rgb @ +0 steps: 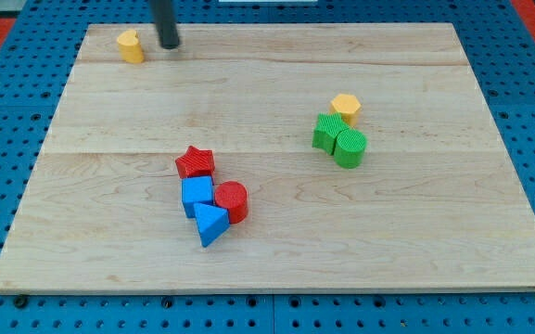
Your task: Keep your hand diagonally top right to the yellow hexagon
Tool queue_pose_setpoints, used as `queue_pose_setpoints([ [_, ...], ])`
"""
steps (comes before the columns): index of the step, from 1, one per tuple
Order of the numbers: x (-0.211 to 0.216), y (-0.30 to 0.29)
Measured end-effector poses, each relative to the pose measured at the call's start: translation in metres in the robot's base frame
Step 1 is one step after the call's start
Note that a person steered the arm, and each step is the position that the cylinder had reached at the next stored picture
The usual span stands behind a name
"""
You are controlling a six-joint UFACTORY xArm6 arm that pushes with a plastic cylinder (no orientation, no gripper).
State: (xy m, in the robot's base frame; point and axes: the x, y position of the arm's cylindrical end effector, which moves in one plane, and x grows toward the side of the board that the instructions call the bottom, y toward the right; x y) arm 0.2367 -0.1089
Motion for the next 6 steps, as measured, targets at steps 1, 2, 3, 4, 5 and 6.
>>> queue_pose_setpoints([
  [1,0.002,0.070],
  [2,0.008,0.127],
  [3,0.047,0.196],
  [4,0.099,0.229],
  [5,0.111,0.258],
  [6,0.161,0.300],
])
